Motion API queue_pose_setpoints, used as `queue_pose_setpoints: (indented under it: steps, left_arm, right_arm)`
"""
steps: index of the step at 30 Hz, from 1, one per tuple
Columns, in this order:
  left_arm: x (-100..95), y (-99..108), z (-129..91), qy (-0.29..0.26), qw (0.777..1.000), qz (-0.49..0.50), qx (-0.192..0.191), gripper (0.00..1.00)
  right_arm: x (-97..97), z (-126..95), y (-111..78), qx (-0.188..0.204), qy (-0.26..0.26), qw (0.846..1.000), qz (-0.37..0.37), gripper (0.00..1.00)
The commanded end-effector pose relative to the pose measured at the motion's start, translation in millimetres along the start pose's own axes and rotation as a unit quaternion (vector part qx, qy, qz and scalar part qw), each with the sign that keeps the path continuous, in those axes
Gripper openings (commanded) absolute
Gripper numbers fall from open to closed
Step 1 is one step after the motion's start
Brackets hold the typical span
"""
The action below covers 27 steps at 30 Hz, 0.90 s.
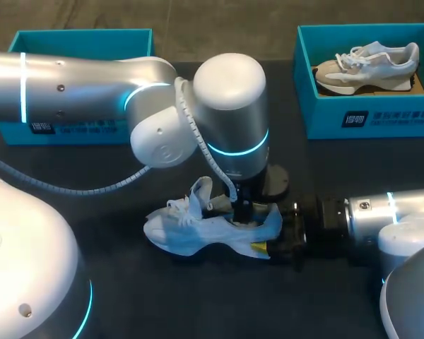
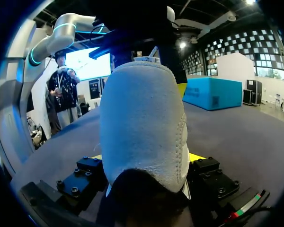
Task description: Take the shoe out of the shoebox, open the shoe tongue, remove and reinsert the insole, then place the shoe into the shoebox
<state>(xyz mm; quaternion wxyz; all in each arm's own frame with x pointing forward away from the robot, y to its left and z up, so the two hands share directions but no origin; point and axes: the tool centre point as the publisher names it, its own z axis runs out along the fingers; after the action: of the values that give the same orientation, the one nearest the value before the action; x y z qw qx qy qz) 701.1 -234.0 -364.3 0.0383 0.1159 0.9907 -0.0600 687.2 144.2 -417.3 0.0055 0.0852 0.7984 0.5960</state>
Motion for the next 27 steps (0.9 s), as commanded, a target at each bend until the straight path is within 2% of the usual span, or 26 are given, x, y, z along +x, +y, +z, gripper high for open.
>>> queue_pose_setpoints:
  steps: [1, 3, 6, 7, 9, 10, 27]
  left_arm:
    - [0.1, -0.8, 1.5, 0.009, 1.000, 0.007, 0.003, 0.25]
    - [1.5, 0.4, 1.4, 0.019, 1.000, 0.012, 0.007, 0.25]
    - [1.4, 2.8, 2.5, 0.024, 1.000, 0.012, 0.007, 0.20]
    - [1.3, 3.1, 2.6, 0.025, 1.000, 0.012, 0.007, 0.16]
    - [1.4, 3.9, 2.0, 0.025, 1.000, 0.012, 0.007, 0.02]
    - [1.5, 4.0, 1.5, 0.025, 1.000, 0.011, 0.007, 0.00]
    - [0.1, 5.6, -12.8, 0.033, 0.999, 0.015, 0.030, 0.00]
  right_arm:
    - [2.2, 1.6, 0.2, 0.002, 0.000, 1.000, 0.000, 0.00]
    - [2.2, 1.6, 0.2, 0.002, 0.000, 1.000, 0.000, 0.00]
    - [2.2, 1.6, 0.2, 0.002, 0.000, 1.000, 0.000, 0.00]
    - [2.2, 1.6, 0.2, 0.002, 0.000, 1.000, 0.000, 0.00]
    - [2.2, 1.6, 0.2, 0.002, 0.000, 1.000, 0.000, 0.00]
    - [2.2, 1.6, 0.2, 0.002, 0.000, 1.000, 0.000, 0.00]
    - [2.2, 1.6, 0.2, 0.002, 0.000, 1.000, 0.000, 0.00]
